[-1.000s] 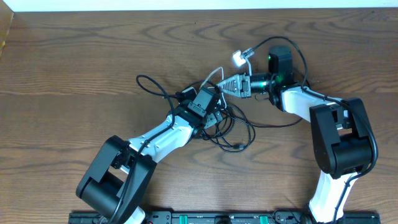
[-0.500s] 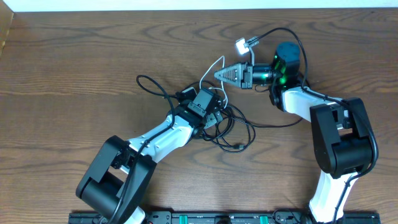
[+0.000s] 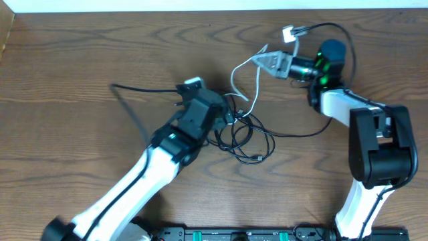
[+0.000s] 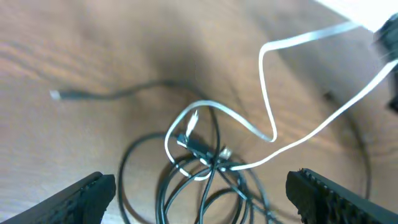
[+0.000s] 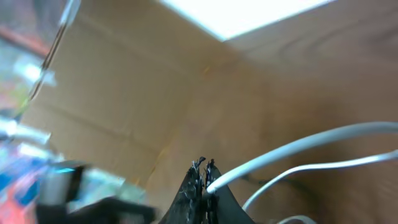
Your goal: Untangle cables
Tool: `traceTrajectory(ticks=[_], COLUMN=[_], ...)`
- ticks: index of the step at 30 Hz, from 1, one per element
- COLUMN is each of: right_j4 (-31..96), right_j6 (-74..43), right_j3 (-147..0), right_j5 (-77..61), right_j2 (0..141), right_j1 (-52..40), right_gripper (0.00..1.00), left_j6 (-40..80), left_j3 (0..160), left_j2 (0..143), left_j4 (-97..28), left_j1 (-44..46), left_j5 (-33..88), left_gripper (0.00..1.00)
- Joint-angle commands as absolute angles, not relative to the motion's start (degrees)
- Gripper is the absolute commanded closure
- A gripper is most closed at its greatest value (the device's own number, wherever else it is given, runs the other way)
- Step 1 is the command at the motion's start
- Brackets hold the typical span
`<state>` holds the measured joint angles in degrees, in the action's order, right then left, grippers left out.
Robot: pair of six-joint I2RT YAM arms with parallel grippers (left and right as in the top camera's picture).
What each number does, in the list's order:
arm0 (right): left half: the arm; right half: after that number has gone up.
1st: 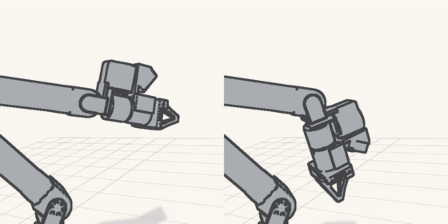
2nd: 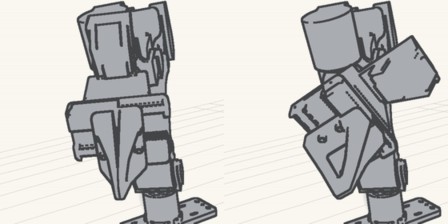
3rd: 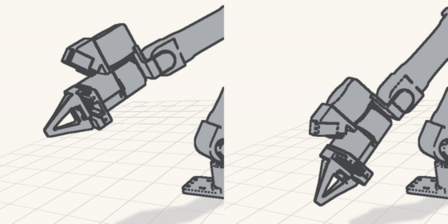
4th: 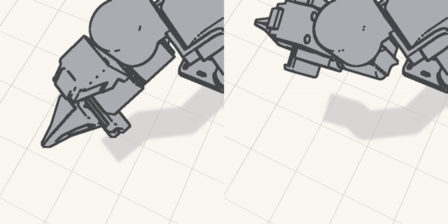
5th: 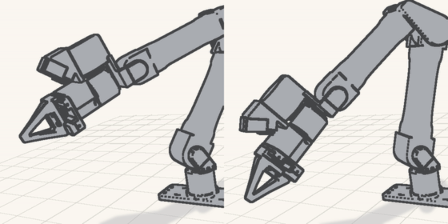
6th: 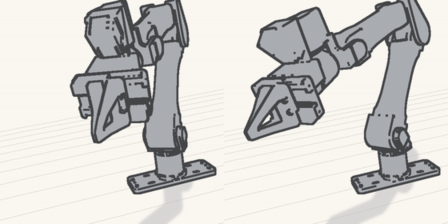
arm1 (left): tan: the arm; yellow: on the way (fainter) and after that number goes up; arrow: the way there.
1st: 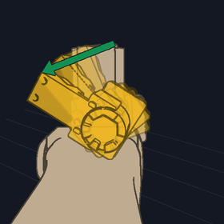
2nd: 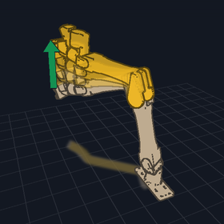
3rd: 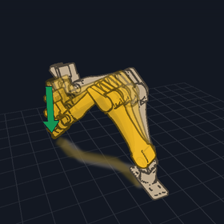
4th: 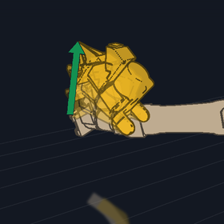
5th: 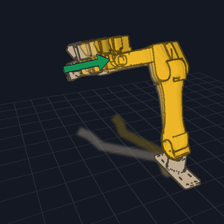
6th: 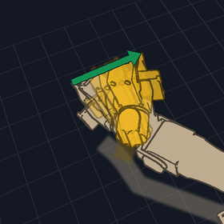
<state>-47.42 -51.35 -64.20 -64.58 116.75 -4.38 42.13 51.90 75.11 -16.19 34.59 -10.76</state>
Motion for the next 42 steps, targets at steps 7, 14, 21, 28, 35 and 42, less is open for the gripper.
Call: traceTrajectory(ticks=[7,14,21,28,35,42], right_j4=[-46.0,-39.7,-36.2,-34.7,-32.9,-32.2], right_j6=[-49.3,-47.5,-47.5,-47.9,-47.9,-47.9], right_j3=[-66.0,-66.0,-66.0,-66.0,-66.0,-66.0], right_j5=[-60.8,-61.0,-61.1,-61.7,-61.9,-62.3], right_j2=[113.6,108.7,107.5,107.5,107.5,107.5], right_j1=[3.5,3.0,0.8,-0.8,-1.5,-1.6], right_gripper=[0.98,0.98,0.98,0.98,0.98,0.98], left_j6=[41.7,35.9,29.8,29.3,21.3,21.0], left_j3=[51.9,51.9,51.9,51.9,51.9,51.9], left_j2=[72.3,73.7,81.1,92.1,101.7,106.7], left_j4=[-16.3,-5.7,0.6,12.5,25.1,27.8], left_j1=[34.4,35.5,39.0,42.4,46.5,47.2], left_j5=[-14.0,-8.8,-8.8,-8.8,-8.6,-8.6], left_gripper=[0.05,0.06,0.17,0.23,0.23,0.28])
